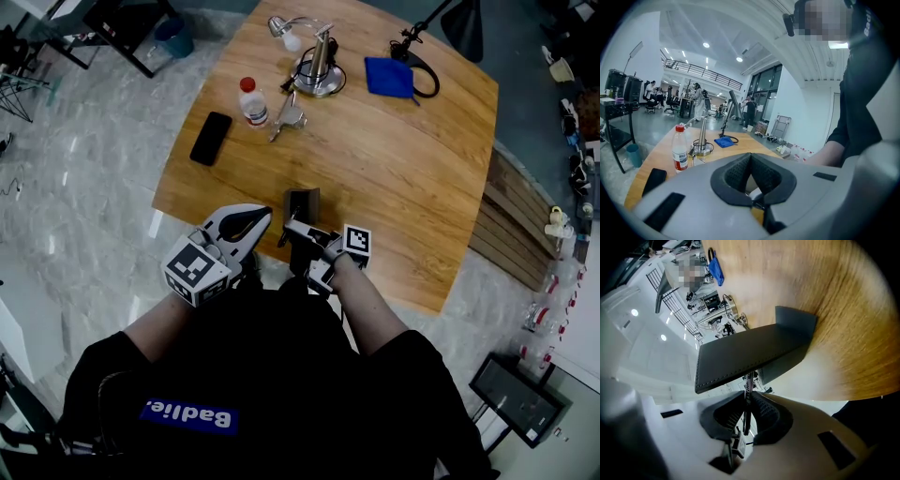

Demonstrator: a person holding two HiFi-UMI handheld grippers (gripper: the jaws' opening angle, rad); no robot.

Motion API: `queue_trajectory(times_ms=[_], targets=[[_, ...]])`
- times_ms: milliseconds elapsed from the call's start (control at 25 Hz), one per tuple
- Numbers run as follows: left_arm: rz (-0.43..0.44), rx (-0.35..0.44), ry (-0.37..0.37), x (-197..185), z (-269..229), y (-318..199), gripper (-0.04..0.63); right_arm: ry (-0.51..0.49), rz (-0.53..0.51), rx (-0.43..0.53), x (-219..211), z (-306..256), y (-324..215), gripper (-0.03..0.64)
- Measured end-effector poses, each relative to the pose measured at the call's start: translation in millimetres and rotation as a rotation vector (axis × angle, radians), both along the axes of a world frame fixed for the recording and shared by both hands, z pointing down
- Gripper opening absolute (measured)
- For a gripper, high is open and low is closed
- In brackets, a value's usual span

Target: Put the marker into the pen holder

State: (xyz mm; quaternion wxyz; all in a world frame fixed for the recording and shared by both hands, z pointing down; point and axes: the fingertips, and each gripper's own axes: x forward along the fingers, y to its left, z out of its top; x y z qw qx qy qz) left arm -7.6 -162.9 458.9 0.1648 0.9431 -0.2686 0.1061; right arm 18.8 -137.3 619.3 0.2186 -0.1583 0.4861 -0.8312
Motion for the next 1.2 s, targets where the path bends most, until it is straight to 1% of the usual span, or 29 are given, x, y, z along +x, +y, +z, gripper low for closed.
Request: queue_trajectory(times_ms=[280, 400, 600, 760, 960, 1200], targets=[[0.002, 0.008, -0.003, -2, -4, 11, 0.008, 0.001, 0.032, 0.039, 3, -8, 1, 0.046], [0.002, 0.002, -0.003, -4, -3, 14, 0.008, -0.002, 0.058, 0.039, 5, -7, -1, 0.048], [-0.007, -0.018, -0.009, -12, 2, 16, 0.008, -0.053, 0.101, 0.022, 3, -9, -5, 0.046], [-0.007, -0.017, -0.02, -14, 2, 22, 0.009, -0.102, 0.127, 0.027, 1, -15, -5, 0.048], [-0.012, -0.021, -0.036, -20, 4, 20, 0.008, -0.089, 0.168, 0.005, 6, -8, -7, 0.048], [-0.002, -0.023, -0.037, -16, 3, 17, 0.009, -0.081, 0.168, 0.016, 7, -7, -5, 0.052]])
